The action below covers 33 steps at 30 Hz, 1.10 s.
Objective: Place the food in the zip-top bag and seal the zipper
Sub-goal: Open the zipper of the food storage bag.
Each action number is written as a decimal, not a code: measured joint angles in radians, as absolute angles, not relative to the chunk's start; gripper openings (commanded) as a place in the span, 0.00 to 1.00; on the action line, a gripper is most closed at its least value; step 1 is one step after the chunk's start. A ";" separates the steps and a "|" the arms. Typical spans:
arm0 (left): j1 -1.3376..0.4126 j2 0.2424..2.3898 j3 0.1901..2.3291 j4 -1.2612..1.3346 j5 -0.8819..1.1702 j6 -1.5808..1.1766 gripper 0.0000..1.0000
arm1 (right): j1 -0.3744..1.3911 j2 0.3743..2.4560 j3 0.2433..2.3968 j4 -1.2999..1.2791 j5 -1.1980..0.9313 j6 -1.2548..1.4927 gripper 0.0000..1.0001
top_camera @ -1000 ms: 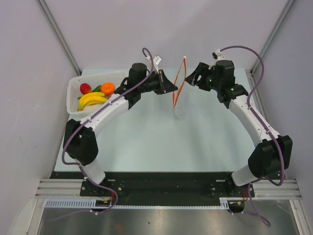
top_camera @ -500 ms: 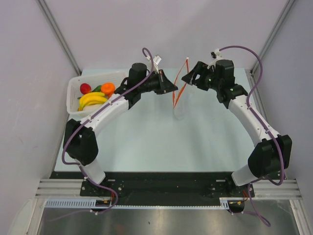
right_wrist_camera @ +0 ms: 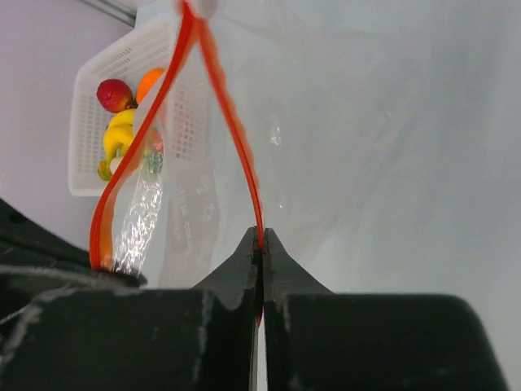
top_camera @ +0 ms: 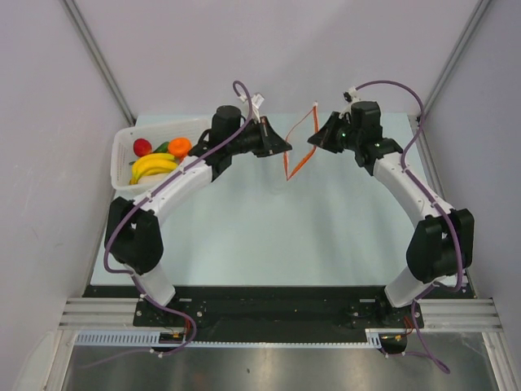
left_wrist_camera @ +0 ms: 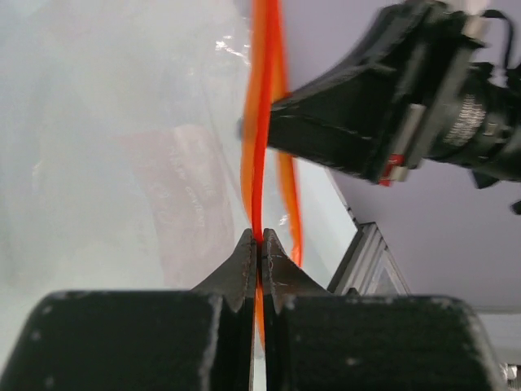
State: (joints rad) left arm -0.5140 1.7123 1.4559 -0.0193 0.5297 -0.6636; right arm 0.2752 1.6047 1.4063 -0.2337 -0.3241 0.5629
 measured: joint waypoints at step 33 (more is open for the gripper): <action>0.143 1.749 1.661 -0.602 0.633 0.032 0.97 | 0.282 1.766 1.615 -0.527 -0.368 0.310 0.00</action>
State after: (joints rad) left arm 0.1432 1.7489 1.6611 -0.6018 0.6331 0.0322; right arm 0.2825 1.7657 1.6154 -0.5266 -0.3676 0.3099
